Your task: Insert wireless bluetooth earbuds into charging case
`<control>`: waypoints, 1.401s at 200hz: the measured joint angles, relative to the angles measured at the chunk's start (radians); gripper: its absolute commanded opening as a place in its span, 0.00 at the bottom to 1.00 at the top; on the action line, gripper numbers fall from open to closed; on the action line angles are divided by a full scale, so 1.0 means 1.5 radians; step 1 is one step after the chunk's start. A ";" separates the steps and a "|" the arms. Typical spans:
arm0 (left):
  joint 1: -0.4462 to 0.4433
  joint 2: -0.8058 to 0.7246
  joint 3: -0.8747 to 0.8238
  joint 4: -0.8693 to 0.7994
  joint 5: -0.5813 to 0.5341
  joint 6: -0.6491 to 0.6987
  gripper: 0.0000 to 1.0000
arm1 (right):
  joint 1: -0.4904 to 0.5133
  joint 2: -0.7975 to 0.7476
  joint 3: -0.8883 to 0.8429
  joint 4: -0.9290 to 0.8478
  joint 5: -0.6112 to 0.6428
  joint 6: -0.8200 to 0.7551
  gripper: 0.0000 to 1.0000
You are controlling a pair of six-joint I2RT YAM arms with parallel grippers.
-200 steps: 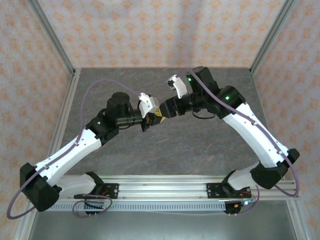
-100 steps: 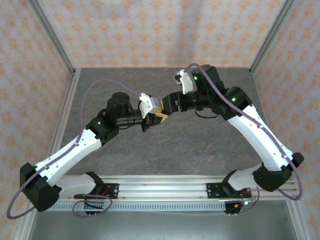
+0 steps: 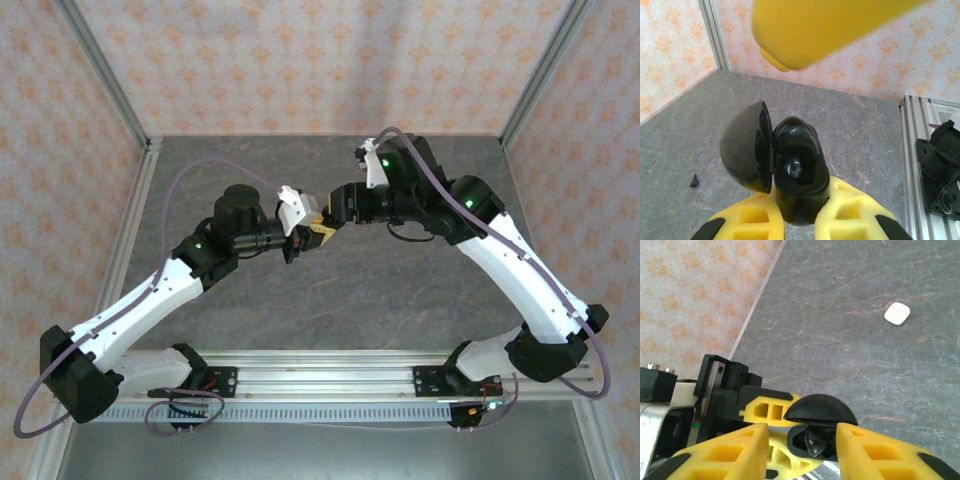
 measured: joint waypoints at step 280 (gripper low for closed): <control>0.000 0.004 0.001 -0.005 -0.011 0.000 0.00 | 0.033 0.055 0.032 -0.056 0.038 -0.096 0.14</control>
